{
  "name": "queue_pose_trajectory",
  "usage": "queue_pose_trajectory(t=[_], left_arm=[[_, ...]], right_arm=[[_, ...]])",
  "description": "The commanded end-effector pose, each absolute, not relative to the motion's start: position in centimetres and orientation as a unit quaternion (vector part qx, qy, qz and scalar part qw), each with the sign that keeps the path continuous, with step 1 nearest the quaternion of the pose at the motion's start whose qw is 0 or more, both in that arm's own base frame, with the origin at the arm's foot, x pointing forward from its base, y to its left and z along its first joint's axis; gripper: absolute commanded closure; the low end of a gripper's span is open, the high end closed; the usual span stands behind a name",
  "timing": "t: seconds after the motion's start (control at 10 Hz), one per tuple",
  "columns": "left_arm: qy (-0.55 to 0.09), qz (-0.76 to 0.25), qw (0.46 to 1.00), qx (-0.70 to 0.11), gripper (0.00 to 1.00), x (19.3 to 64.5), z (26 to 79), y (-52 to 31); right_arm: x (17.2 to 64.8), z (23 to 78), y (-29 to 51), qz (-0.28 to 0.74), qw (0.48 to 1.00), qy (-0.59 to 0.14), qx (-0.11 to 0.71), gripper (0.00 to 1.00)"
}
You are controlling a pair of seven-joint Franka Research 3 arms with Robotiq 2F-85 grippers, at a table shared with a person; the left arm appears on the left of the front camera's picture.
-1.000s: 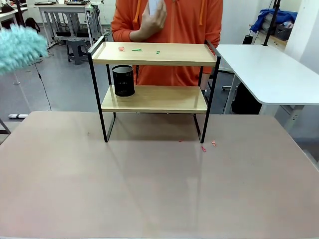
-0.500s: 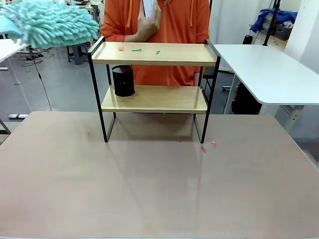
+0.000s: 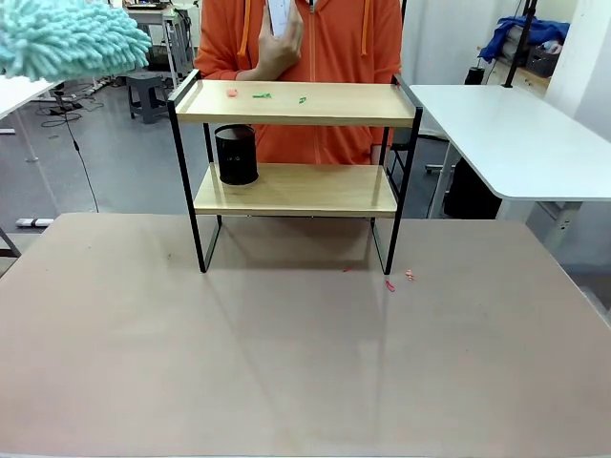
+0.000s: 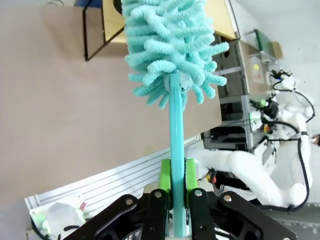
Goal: Clean the shelf.
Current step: Clean the remaining tier of the Shelf with the Duster once objects are removed.
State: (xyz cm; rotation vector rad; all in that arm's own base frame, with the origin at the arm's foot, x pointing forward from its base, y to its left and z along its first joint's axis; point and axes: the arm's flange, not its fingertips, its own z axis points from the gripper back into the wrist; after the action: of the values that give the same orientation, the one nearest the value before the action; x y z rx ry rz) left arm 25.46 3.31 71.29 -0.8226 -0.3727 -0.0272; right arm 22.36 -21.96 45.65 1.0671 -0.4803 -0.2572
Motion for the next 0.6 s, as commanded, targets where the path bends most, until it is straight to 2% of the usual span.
queue_pose_trajectory(t=[0.0,0.5], left_arm=[[-0.214,-0.001,0.896,-0.389,0.88,27.3,71.9,-0.9],[-0.226,-0.014,0.923,-0.312,0.88,34.5,73.2,-10.4]], right_arm=[[22.5,45.6,-21.7,-0.111,0.821,-0.239,0.506,0.00],[22.5,45.6,-21.7,-0.111,0.821,-0.239,0.506,0.00]])
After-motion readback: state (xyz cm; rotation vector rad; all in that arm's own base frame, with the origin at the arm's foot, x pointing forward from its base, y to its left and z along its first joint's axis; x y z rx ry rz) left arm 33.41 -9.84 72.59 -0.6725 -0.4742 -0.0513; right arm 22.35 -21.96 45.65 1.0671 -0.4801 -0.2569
